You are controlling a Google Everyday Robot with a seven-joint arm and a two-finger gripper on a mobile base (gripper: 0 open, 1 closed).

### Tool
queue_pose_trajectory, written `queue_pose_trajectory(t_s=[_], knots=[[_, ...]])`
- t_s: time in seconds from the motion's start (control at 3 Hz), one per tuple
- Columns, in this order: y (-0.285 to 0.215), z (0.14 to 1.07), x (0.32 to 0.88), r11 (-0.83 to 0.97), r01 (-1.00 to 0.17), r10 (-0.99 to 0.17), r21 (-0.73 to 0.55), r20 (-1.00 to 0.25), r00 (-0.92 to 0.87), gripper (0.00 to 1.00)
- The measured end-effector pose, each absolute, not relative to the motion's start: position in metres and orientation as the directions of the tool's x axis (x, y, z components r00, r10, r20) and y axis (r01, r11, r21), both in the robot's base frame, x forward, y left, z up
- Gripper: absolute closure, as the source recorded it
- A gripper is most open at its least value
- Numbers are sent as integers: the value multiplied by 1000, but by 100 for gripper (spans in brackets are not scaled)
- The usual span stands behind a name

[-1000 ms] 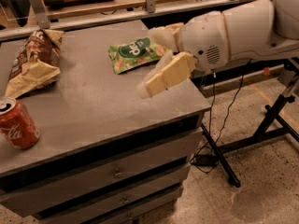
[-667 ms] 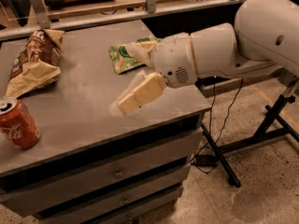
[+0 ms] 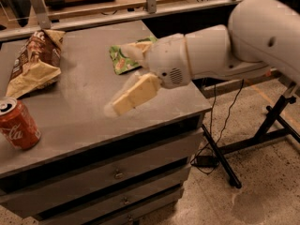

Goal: Knock coke can over

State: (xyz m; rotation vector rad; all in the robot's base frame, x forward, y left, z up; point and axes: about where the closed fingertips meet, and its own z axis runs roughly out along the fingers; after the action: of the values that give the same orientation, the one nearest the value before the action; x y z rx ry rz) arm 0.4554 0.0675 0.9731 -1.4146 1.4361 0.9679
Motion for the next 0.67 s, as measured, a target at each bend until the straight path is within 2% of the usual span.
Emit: queue_pose_trajectory(t_s=[0.67], knots=[[126,964,475,5,-996,-251,-84,-965,81,0]])
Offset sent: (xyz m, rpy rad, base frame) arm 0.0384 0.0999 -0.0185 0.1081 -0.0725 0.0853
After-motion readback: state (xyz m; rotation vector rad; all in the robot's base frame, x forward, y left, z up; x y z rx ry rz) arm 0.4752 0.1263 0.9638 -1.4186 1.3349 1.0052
